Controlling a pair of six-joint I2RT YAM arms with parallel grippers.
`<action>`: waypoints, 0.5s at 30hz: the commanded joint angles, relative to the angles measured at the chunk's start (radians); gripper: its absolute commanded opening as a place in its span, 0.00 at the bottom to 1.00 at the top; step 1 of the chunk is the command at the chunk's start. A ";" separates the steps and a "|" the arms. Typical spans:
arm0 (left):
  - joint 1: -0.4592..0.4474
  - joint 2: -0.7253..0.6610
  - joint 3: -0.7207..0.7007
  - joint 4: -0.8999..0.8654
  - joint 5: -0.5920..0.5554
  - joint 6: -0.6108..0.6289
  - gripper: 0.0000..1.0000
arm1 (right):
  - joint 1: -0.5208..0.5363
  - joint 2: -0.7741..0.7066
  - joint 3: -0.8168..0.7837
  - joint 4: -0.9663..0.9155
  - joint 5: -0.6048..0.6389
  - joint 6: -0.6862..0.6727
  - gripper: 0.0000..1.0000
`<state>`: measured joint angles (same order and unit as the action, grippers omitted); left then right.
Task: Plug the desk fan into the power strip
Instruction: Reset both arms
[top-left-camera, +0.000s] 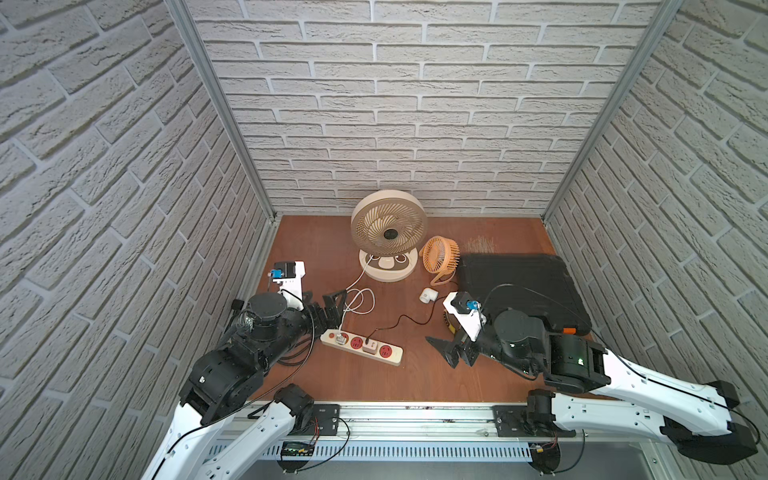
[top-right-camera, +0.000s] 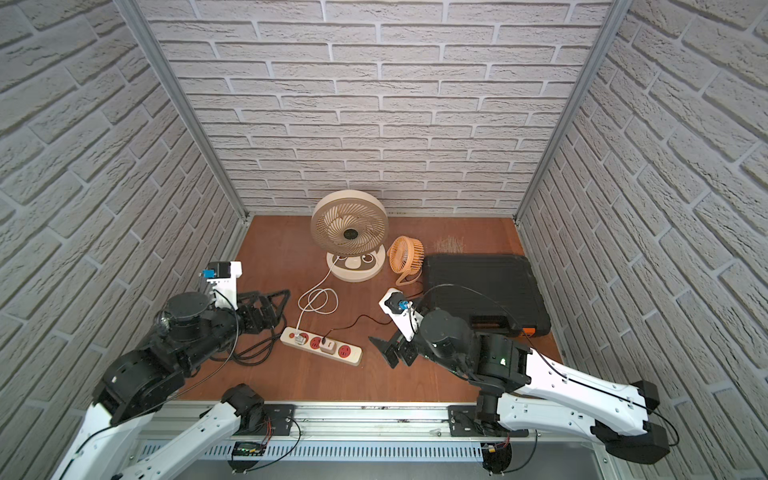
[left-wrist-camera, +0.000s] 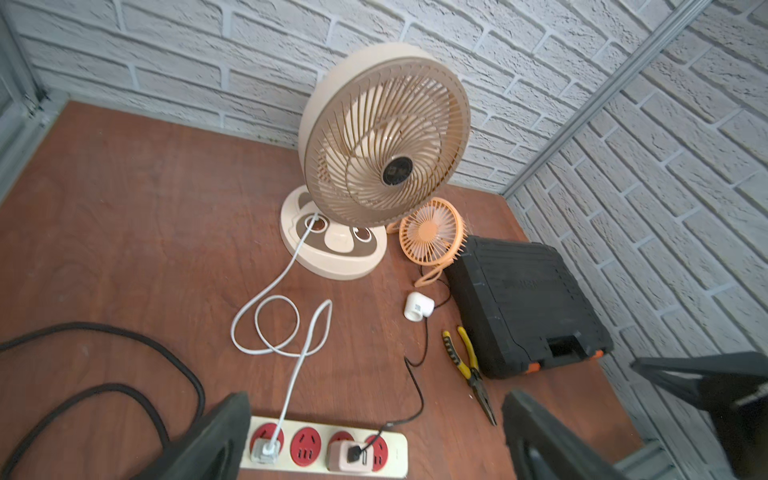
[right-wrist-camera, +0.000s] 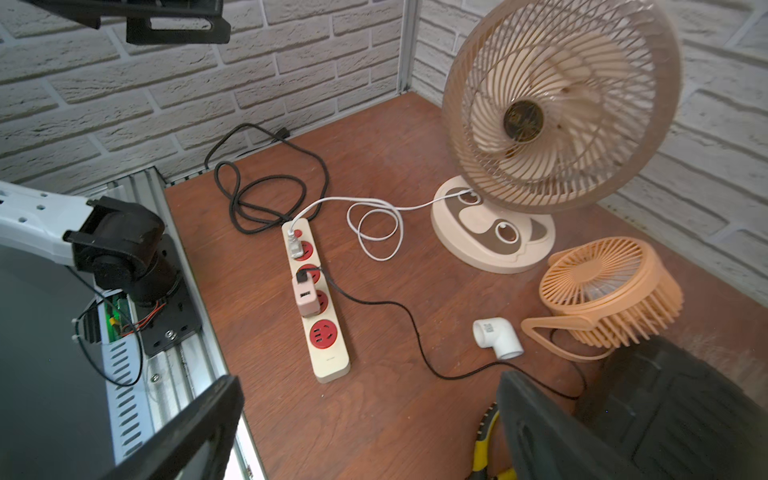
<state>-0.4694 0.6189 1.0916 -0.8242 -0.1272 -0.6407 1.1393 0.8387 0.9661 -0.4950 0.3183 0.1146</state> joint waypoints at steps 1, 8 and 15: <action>0.004 0.045 0.035 0.106 -0.139 0.103 0.98 | -0.072 0.024 0.052 -0.002 0.084 -0.092 0.99; 0.042 0.147 0.025 0.230 -0.317 0.258 0.98 | -0.442 0.055 0.012 0.072 -0.073 -0.122 0.99; 0.338 0.220 -0.086 0.337 -0.148 0.294 0.98 | -0.841 0.051 -0.159 0.267 -0.290 -0.087 0.99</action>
<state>-0.2119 0.8280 1.0653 -0.5793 -0.3359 -0.3859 0.3973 0.9031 0.8822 -0.3725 0.1490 0.0154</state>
